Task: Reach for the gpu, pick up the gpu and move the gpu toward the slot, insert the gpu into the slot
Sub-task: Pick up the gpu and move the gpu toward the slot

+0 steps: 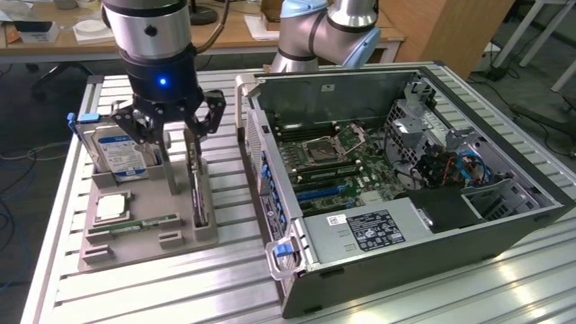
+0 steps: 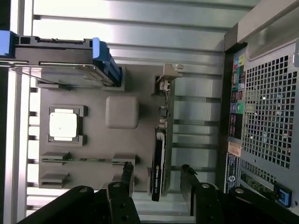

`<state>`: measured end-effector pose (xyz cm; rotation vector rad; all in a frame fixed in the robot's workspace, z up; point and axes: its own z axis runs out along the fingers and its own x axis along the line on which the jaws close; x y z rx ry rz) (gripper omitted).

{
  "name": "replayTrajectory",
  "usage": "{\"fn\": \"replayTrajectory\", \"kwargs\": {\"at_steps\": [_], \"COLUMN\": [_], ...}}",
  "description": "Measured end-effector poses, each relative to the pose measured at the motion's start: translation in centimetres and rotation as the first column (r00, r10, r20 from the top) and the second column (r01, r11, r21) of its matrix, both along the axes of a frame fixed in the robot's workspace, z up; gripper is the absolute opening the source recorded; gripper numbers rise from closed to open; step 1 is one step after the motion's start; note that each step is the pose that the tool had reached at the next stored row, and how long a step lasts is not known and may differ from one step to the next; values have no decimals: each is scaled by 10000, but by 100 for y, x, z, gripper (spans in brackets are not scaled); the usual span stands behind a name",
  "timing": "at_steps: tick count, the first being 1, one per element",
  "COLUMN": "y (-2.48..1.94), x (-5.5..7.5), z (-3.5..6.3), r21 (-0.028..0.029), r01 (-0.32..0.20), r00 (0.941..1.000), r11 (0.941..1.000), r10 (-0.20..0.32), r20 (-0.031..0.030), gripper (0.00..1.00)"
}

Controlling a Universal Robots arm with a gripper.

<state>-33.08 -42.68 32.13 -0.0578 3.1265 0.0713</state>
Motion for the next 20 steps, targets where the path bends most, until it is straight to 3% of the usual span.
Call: {"fn": "replayTrajectory", "kwargs": {"at_steps": [20], "y": [-30], "x": [39], "z": [-364], "r21": [0], "r01": [-23], "r00": [10000], "r11": [10000], "r10": [23], "r20": [1], "gripper": [53]}}
